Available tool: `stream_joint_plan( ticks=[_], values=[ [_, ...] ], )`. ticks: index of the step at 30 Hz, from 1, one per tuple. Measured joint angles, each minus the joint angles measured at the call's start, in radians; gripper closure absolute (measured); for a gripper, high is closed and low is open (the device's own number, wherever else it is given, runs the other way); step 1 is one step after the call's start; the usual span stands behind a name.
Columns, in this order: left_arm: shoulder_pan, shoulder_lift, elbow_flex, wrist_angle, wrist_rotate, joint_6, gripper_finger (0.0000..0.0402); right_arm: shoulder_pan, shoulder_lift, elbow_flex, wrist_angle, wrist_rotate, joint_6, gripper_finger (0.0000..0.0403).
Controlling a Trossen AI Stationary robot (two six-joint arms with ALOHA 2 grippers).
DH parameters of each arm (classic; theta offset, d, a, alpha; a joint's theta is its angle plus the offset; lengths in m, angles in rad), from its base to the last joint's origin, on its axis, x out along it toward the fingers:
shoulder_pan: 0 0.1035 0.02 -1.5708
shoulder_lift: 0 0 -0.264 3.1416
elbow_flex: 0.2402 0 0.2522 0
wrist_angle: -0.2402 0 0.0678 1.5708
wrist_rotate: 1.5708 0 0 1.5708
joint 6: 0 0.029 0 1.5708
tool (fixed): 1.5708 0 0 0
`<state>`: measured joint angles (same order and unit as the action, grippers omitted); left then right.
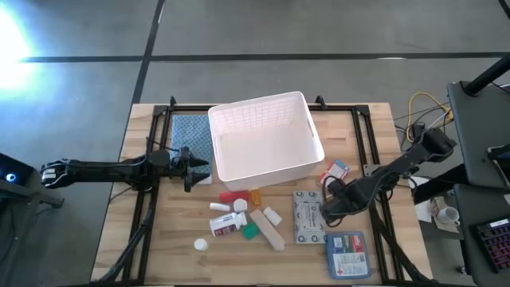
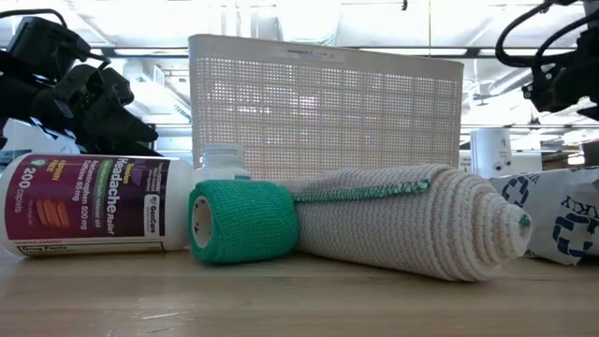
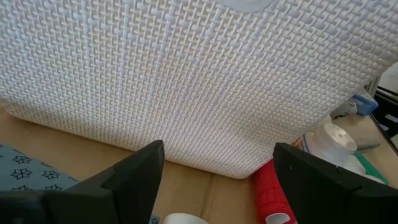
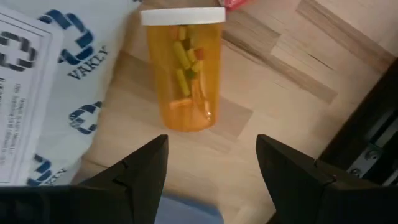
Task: Pick & place medical supplies in basket/bin
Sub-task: Put the orange pill bottle into the white bin
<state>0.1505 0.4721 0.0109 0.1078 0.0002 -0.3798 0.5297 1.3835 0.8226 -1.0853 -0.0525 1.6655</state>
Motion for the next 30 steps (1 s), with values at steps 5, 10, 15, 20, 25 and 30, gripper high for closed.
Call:
stream_joint_plan(
  ticks=[5,10,15,20,25,30],
  values=[
    [0.0,0.0,0.0,0.0,0.0,0.0,0.0121,0.0,-0.013,-0.022,0.004,0.003,-0.049,0.017],
    [0.0,0.0,0.0,0.0,0.0,0.0,0.0121,-0.001,-0.01,-0.027,0.014,0.004,-0.075,0.017],
    [0.0,0.0,0.0,0.0,0.0,0.0,0.0121,-0.001,-0.012,-0.027,0.065,0.003,-0.079,0.017],
    [0.0,0.0,0.0,0.0,0.0,0.0,0.0121,0.0,-0.012,-0.027,0.072,0.003,-0.149,0.017],
    [0.0,0.0,0.0,0.0,0.0,0.0,0.0121,0.0,-0.012,-0.027,0.076,0.004,-0.126,0.017],
    [0.0,0.0,0.0,0.0,0.0,0.0,0.0121,-0.009,-0.009,-0.032,0.09,0.07,-0.087,0.017]
  ],
)
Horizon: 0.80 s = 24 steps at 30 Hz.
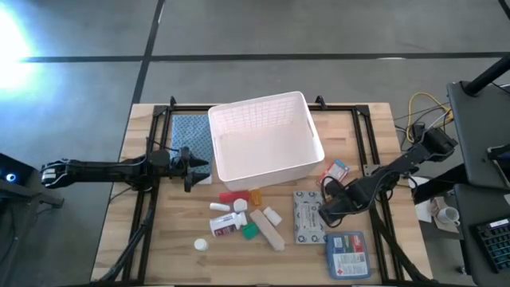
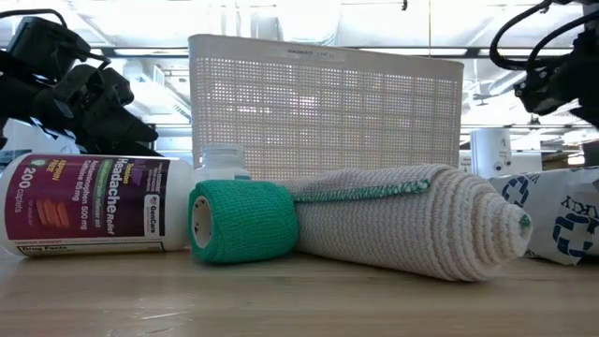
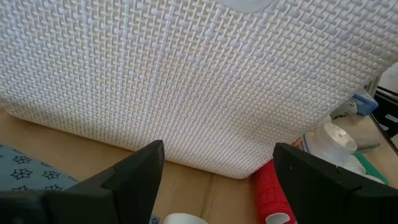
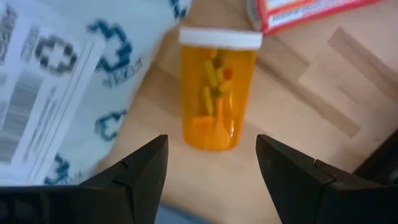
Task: Pick & place medical supplies in basket/bin
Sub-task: Put the orange pill bottle into the white bin
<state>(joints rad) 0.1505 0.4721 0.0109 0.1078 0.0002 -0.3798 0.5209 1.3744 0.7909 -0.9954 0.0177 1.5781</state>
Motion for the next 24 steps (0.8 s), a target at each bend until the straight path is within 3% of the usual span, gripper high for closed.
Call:
stream_joint_plan(
  ticks=[17,24],
  values=[
    [0.0,0.0,0.0,0.0,0.0,0.0,0.0121,-0.038,0.043,-0.134,0.153,0.01,0.017,0.0171],
    [0.0,0.0,0.0,0.0,0.0,0.0,0.0121,-0.037,0.04,-0.141,0.193,-0.001,0.021,0.0213]
  ],
)
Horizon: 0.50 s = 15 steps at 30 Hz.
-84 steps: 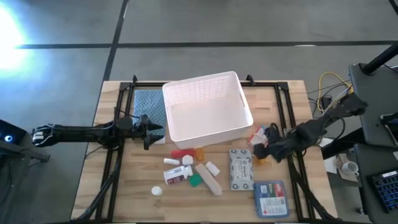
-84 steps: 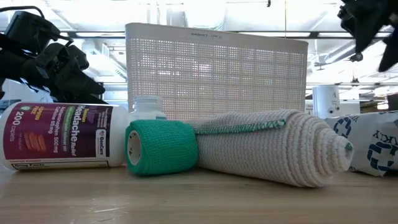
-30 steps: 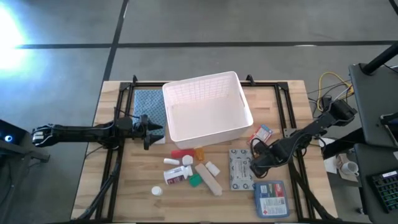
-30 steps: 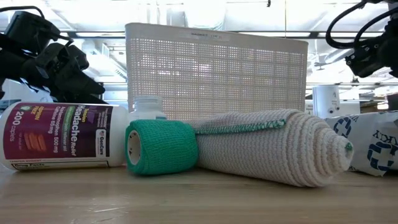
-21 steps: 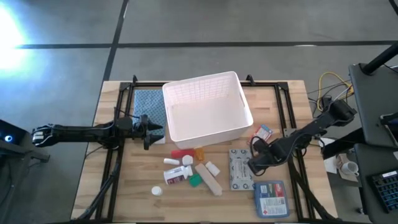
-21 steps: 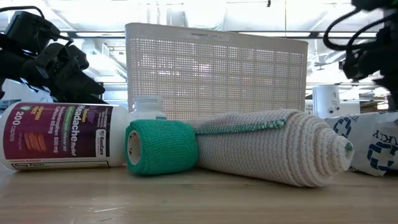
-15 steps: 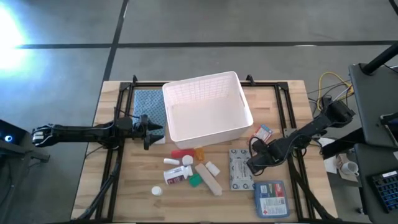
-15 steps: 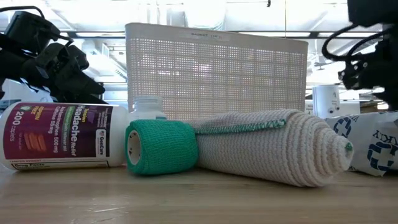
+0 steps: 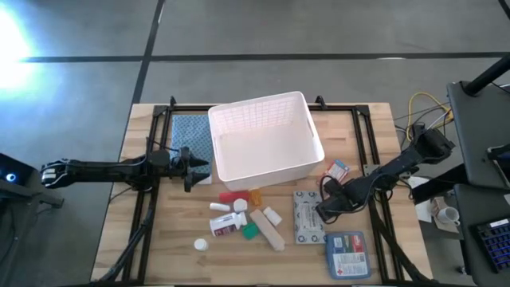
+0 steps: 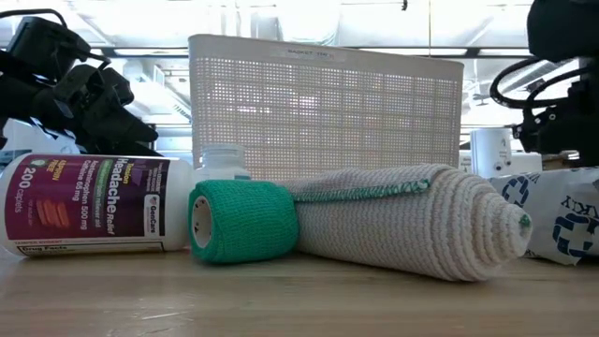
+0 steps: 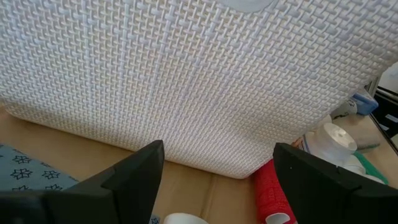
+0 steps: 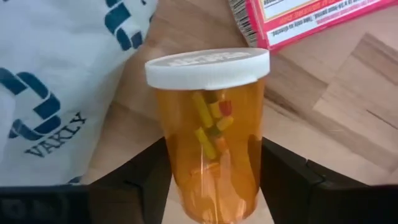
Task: Pick & place medical supplies in basket/bin
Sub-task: Put the orange pill bottle into the white bin
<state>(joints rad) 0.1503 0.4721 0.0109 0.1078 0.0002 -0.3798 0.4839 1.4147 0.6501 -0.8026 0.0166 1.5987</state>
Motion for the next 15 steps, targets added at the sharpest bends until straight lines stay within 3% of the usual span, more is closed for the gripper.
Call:
stream_joint_plan(
  ticks=[6,11,15],
  values=[
    [0.0,0.0,0.0,0.0,0.0,0.0,0.0121,0.001,-0.002,0.058,0.0,-0.055,-0.064,0.0253],
    [0.0,0.0,0.0,0.0,0.0,0.0,0.0121,0.003,-0.039,0.162,0.018,-0.133,-0.133,0.0244],
    [0.0,0.0,0.0,0.0,0.0,0.0,0.0121,0.005,-0.094,0.281,0.022,-0.087,-0.136,0.0239]
  ],
)
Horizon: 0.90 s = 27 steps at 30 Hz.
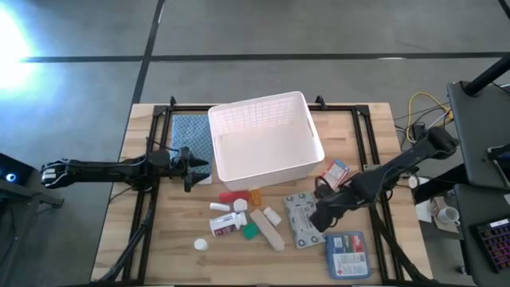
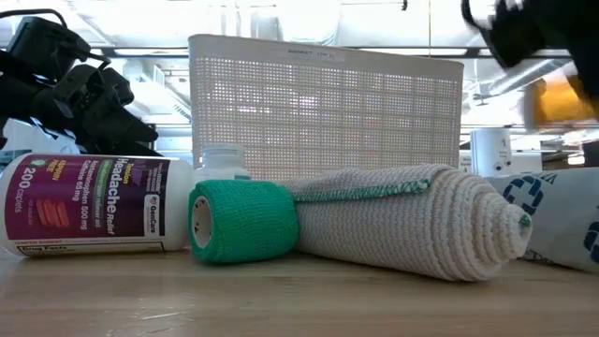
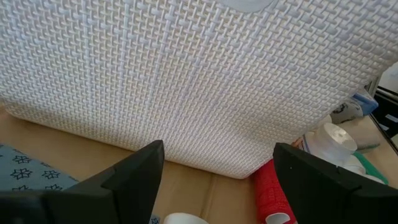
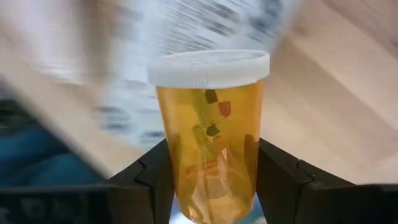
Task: Pick & place medical supplies in basket/bin
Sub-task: Put the orange pill bottle into the white bin, then put the white pill bottle into the white bin
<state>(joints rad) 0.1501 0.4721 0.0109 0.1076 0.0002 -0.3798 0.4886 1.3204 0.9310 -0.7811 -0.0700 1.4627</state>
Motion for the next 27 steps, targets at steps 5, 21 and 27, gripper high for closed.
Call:
stream_joint_plan(
  ticks=[5,21,27],
  values=[
    [0.0,0.0,0.0,0.0,0.0,0.0,0.0121,-0.031,-0.063,0.176,0.011,0.307,-0.074,0.0241],
    [0.0,0.0,0.0,-0.007,0.0,0.0,0.0121,-0.685,0.108,0.573,-0.072,0.315,-0.636,0.017],
    [0.0,0.0,0.0,-0.007,0.0,0.0,0.0121,-0.726,0.188,0.613,-0.092,0.231,-0.709,0.0124]
  ],
)
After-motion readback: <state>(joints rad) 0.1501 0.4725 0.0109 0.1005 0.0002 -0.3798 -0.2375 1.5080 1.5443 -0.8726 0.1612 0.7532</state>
